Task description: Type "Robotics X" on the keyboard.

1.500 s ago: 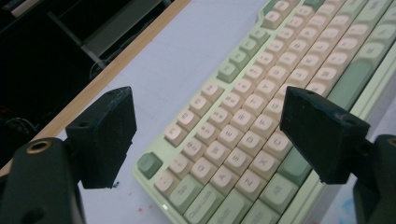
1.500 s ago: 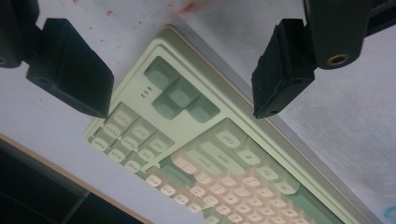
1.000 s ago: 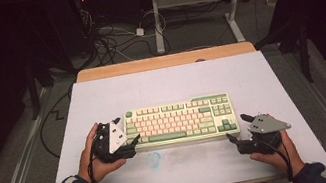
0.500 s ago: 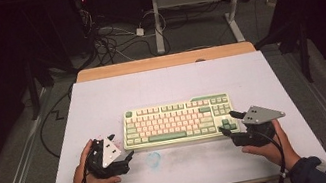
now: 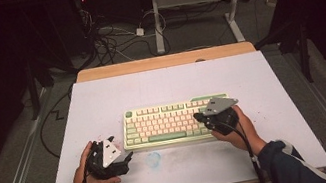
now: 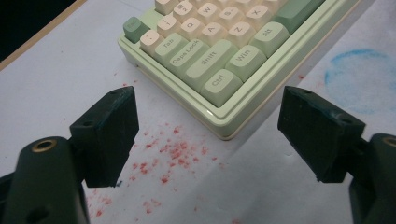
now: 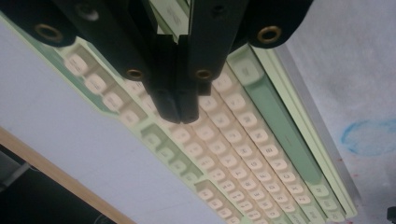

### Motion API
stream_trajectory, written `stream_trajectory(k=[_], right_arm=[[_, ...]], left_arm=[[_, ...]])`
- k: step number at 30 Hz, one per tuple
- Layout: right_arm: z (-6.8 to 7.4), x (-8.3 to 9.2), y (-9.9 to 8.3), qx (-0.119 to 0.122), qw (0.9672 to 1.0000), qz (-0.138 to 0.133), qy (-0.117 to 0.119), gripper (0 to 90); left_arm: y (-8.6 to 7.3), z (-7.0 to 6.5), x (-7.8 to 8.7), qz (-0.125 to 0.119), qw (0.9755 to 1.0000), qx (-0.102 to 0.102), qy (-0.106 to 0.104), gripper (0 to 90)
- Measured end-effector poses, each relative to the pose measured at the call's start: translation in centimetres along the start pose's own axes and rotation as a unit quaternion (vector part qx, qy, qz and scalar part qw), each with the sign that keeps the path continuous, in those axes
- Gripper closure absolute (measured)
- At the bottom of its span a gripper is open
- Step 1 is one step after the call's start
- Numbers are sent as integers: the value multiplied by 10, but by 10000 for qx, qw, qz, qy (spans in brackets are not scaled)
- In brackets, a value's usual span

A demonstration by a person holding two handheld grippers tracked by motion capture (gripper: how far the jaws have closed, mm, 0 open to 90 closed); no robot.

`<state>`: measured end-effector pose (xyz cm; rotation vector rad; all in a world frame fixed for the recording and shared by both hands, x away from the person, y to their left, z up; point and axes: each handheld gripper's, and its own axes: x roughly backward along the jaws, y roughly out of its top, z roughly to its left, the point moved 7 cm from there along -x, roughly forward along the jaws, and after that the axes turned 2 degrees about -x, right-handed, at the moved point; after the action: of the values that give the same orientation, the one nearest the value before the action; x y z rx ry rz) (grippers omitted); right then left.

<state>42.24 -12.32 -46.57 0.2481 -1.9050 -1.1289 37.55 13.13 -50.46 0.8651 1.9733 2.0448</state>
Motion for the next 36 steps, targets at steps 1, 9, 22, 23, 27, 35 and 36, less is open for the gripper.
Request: stream_trajectory(k=[1,9,22,23,27,35,36], right_arm=[[2,-5,3,14,10000,27,52,900],[9,-36,19,27,9998,135,173,900],[13,-65,20,39,9991,407,126,900],[13,-67,20,21,9990,439,104,900],[13,-71,18,53,9987,512,47,900],[13,-72,16,101,9978,655,-2,900],[13,-70,17,40,9983,583,47,900]], left_arm=[[0,0,0,9,10000,13,-17,191],[-3,-1,-1,82,10000,-2,-54,191],[-5,-3,-1,144,9998,2,-99,191],[-5,-3,-2,146,9998,-1,-99,192],[-7,-3,-2,191,9998,-24,-108,192],[-8,-5,-3,215,9997,-52,-132,192],[-8,-5,-3,217,9997,-62,-132,192]])
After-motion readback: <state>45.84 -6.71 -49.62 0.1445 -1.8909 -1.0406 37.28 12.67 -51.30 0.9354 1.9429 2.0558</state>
